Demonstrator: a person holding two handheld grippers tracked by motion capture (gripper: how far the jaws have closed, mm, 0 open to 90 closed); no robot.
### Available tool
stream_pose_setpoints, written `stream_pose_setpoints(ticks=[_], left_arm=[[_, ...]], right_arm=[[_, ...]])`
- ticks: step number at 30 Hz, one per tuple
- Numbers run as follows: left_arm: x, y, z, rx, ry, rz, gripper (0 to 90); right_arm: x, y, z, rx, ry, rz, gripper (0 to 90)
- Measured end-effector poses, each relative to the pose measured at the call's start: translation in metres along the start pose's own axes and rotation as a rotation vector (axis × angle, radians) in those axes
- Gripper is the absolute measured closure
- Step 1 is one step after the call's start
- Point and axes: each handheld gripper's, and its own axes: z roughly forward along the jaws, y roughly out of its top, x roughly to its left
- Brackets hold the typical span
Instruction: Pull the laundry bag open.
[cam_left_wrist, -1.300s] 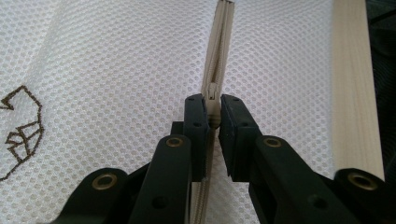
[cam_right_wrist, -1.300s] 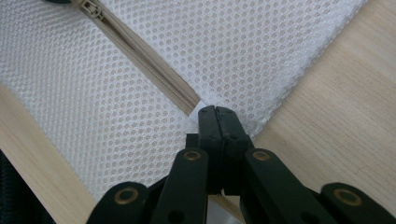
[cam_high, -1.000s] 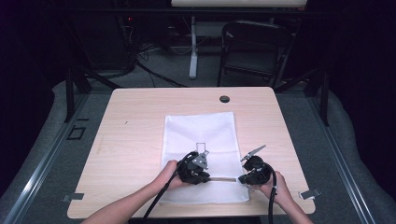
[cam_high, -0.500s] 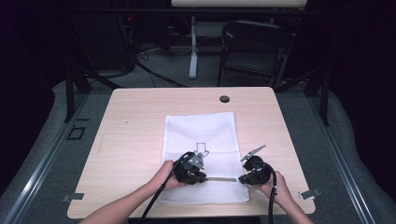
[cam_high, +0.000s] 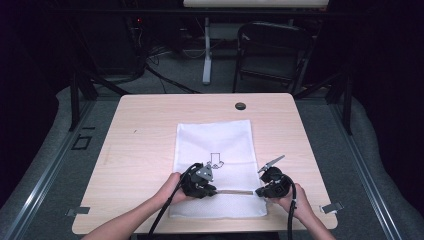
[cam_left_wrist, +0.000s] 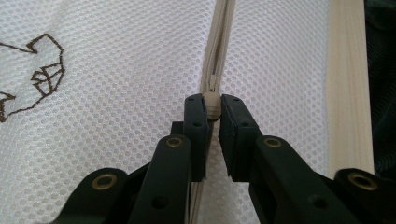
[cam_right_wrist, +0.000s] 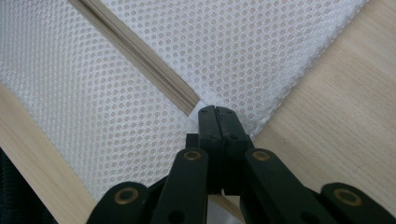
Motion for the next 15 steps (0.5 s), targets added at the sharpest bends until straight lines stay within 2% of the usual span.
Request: stream_pose_setpoints(ticks=[5,6,12,15], left_arm=[[0.002,-0.005,-0.003,0.002,-0.001,-0.011,81.5],[0.002,-0.006,-0.004,0.001,0.0,-0.009,81.5],[0.004,-0.013,-0.008,-0.004,0.009,-0.024,81.5],[0.006,-0.02,-0.013,0.001,0.009,-0.041,81.5]], right_arm=[[-0.001,0.001,-0.001,0.021,-0.004,-0.016,90.0],[0.0,0.0,0.0,0.0,-0.004,0.0,90.0],[-0.001,-0.001,0.0,-0.002,-0.007,0.002,90.0],[-0.002,0.0,-0.002,0.023,-0.006,-0.011,90.0]])
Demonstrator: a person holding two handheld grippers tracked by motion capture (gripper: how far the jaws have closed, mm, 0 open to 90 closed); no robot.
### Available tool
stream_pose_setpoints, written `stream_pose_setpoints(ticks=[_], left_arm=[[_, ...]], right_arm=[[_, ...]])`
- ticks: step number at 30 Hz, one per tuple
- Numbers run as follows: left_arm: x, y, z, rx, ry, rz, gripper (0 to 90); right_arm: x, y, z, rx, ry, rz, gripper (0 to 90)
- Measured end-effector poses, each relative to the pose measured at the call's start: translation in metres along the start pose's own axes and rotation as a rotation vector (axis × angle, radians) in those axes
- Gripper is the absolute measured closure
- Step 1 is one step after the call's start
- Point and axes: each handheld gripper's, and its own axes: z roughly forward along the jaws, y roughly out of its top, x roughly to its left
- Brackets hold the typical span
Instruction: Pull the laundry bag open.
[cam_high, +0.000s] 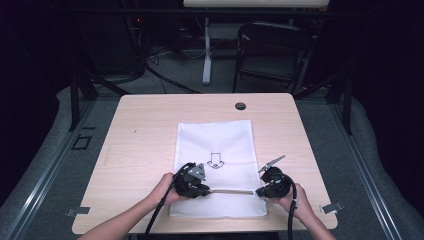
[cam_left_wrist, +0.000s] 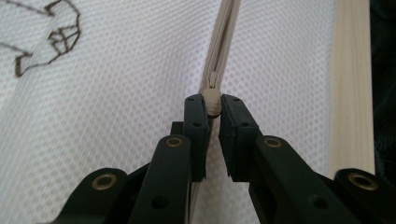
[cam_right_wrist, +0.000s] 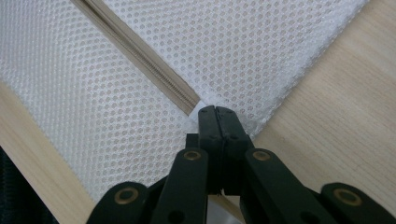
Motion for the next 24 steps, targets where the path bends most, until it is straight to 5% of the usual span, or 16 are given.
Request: stream_pose_setpoints(ticks=[11,24], left_arm=[[0.006,-0.019,-0.014,0.001,0.017,-0.043,81.5],[0.005,-0.026,-0.017,0.014,0.012,-0.044,81.5]], right_arm=[[0.0,0.0,0.001,-0.009,0.0,0.013,90.0],[0.0,0.0,0.001,-0.014,0.013,0.022,90.0]])
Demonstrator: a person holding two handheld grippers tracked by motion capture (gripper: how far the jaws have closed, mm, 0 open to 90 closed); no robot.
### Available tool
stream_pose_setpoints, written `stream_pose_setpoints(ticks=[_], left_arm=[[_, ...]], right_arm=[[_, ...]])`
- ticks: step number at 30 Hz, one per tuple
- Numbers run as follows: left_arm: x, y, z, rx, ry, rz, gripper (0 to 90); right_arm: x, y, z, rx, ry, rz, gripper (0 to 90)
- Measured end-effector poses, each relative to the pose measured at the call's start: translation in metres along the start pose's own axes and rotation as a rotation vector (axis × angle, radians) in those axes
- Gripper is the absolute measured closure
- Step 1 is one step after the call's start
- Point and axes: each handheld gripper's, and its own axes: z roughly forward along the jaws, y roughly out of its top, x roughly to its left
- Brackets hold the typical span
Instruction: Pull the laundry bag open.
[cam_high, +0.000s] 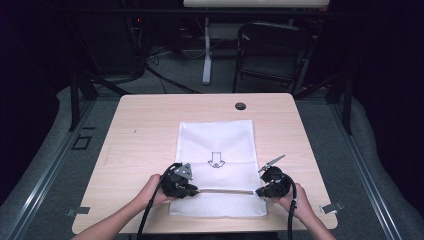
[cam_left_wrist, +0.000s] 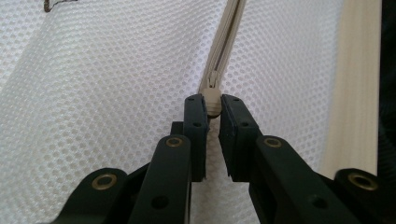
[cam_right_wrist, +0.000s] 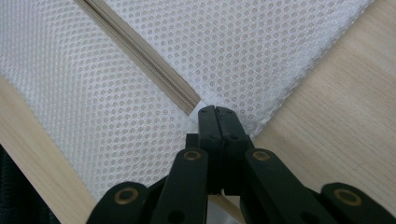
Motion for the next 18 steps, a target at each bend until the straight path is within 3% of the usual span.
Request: stream_pose_setpoints(ticks=[18], left_arm=[[0.0006,-0.011,-0.007,0.005,0.011,-0.016,81.6]], right_arm=[[-0.0004,0.0003,-0.0001,0.007,-0.007,0.001,90.0]])
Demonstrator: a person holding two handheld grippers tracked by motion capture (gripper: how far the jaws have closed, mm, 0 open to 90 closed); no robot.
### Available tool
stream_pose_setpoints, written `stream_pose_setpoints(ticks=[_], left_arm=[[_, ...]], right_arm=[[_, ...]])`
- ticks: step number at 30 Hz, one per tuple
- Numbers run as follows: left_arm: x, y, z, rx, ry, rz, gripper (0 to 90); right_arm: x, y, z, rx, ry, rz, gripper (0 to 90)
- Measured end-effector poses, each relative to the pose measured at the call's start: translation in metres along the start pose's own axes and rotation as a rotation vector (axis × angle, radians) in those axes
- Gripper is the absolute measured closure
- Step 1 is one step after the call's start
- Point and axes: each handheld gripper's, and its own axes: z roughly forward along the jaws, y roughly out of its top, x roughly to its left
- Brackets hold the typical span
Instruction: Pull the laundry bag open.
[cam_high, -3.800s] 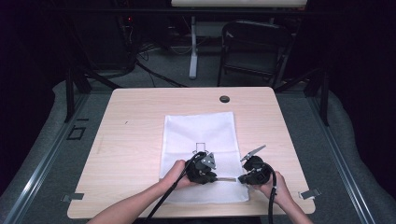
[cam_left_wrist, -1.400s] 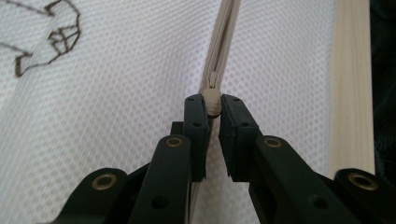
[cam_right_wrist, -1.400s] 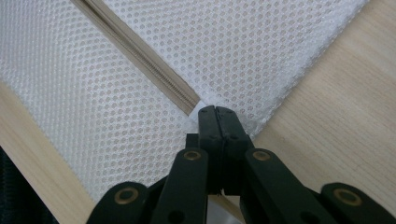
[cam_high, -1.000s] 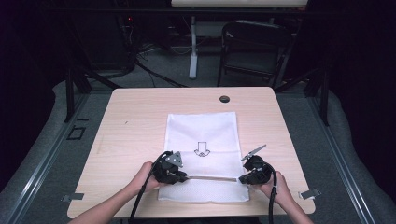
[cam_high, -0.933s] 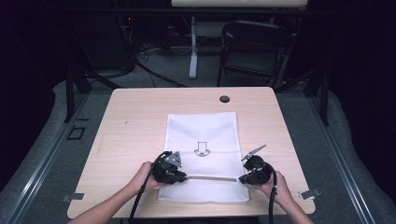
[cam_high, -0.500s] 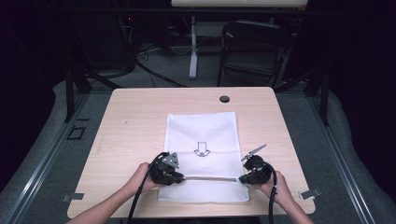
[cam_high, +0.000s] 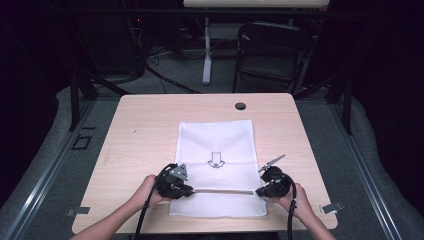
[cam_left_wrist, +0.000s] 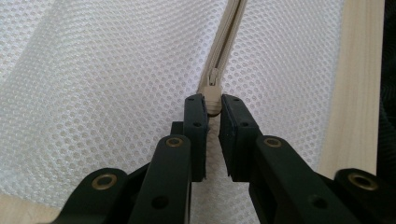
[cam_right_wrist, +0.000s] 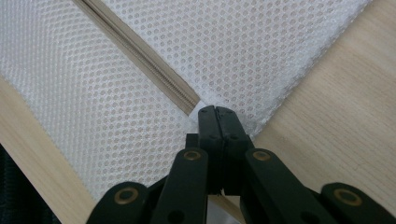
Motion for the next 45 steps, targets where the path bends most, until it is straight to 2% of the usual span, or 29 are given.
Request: stream_pose_setpoints(ticks=[3,5,9,13,17,18,19,20,22,24,25,26,28,29,30,31,32,34,38,40,42,45], left_arm=[[0.0,-0.002,-0.002,0.007,0.017,-0.001,81.6],[0.002,-0.005,-0.003,0.002,0.002,-0.01,81.6],[0.002,-0.01,-0.006,0.014,0.012,-0.02,81.6],[0.003,-0.016,-0.01,0.006,0.015,-0.034,81.5],[0.002,-0.017,-0.01,0.007,0.014,-0.032,81.6],[0.002,-0.018,-0.011,0.01,0.018,-0.031,81.6],[0.002,-0.019,-0.012,0.033,0.06,-0.022,85.1],[0.004,-0.023,-0.014,0.033,0.071,-0.034,90.0],[0.011,-0.035,-0.022,-0.008,0.066,-0.101,90.0],[0.014,-0.041,-0.028,-0.027,0.089,-0.133,90.0],[0.015,-0.042,-0.03,-0.034,0.074,-0.131,90.0],[0.013,-0.041,-0.029,-0.037,0.079,-0.127,90.0],[0.011,-0.034,-0.024,-0.03,0.06,-0.112,83.7],[0.01,-0.03,-0.021,-0.026,0.055,-0.101,78.9],[0.009,-0.025,-0.016,-0.014,0.04,-0.094,72.8],[0.008,-0.02,-0.012,-0.009,0.029,-0.072,70.5],[0.006,-0.016,-0.008,0.004,0.029,-0.063,67.0],[0.005,-0.009,0.0,0.018,0.012,-0.045,63.9],[0.001,-0.001,0.008,0.036,0.04,-0.018,68.4],[0.001,0.0,0.009,0.04,0.056,-0.014,77.7],[0.002,0.001,0.009,0.044,0.054,-0.007,79.8],[-0.002,0.003,0.009,0.061,0.079,0.027,81.3]], right_arm=[[0.0,0.0,0.0,-0.001,0.001,0.003,90.0],[0.0,0.0,0.0,-0.001,0.001,0.003,90.0],[0.0,0.0,0.0,0.001,0.002,0.003,90.0],[0.0,0.0,0.0,0.001,0.0,0.004,90.0],[0.001,0.001,0.0,0.001,0.005,0.003,90.0],[0.001,0.001,0.0,-0.004,0.007,0.007,90.0],[0.001,0.001,0.0,0.0,0.002,0.005,90.0],[0.0,0.001,0.0,0.006,-0.006,0.001,90.0],[-0.002,0.001,-0.002,0.025,-0.006,-0.009,90.0],[-0.002,0.0,-0.001,0.015,0.003,-0.004,90.0],[-0.002,0.0,-0.001,0.012,0.002,0.004,90.0],[-0.001,0.001,-0.001,0.013,-0.001,0.006,90.0],[0.002,0.002,0.0,0.008,-0.011,-0.005,90.0],[0.002,0.003,-0.001,0.03,-0.029,-0.015,90.0],[0.004,0.002,0.0,0.005,-0.005,0.016,90.0],[0.002,0.001,-0.001,0.015,-0.016,-0.003,90.0],[0.002,0.001,0.0,0.005,-0.014,0.0,90.0],[0.001,0.001,-0.001,0.02,-0.011,-0.007,90.0],[0.001,0.001,0.0,0.006,-0.014,-0.001,90.0],[0.001,0.001,-0.001,0.014,-0.01,-0.006,90.0],[0.002,0.001,-0.001,0.012,-0.016,-0.005,90.0],[0.001,0.001,-0.001,0.021,-0.02,-0.012,90.0]])
